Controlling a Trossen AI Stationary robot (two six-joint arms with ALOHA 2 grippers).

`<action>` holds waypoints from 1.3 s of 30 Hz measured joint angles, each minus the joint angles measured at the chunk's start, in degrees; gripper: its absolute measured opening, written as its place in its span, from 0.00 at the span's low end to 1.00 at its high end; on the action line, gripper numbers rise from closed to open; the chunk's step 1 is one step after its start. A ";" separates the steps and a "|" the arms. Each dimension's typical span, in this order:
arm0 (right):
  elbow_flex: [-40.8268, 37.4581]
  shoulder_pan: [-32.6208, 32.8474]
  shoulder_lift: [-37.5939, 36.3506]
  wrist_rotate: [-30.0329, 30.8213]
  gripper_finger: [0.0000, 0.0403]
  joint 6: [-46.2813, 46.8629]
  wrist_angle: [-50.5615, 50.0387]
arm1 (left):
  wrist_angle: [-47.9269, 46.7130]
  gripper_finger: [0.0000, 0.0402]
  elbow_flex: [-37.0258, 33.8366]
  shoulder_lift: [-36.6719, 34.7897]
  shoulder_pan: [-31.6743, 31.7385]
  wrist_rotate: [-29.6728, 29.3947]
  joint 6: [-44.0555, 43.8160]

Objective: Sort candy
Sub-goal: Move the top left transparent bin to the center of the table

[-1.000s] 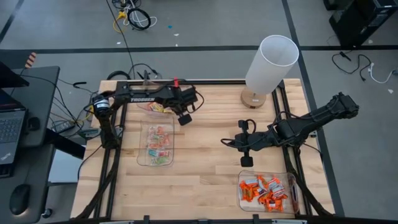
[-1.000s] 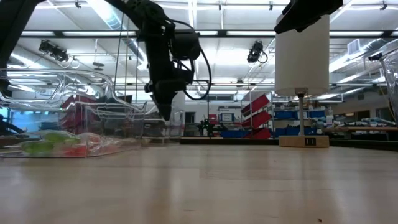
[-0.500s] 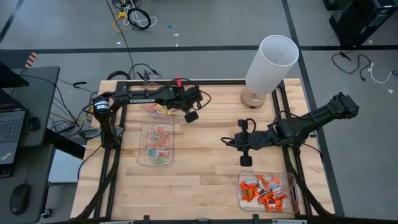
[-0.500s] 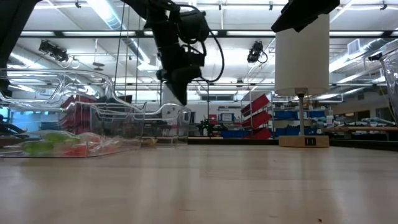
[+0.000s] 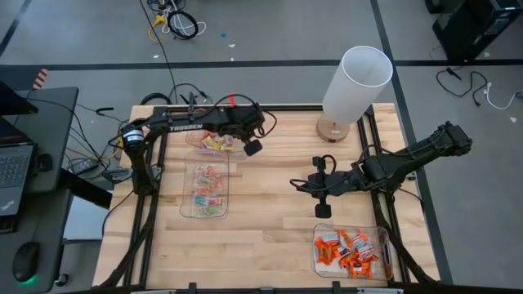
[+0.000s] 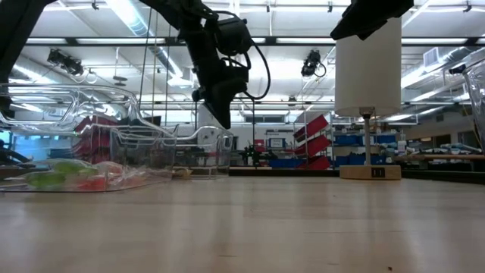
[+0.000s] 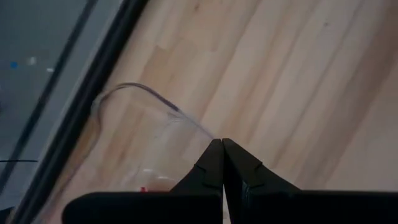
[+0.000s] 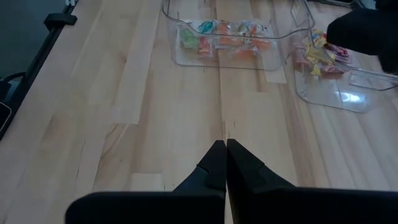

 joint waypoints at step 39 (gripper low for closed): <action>0.00 0.00 0.00 -0.04 0.00 -0.02 -0.04 | -3.70 0.00 0.02 -0.09 -10.38 7.20 -3.39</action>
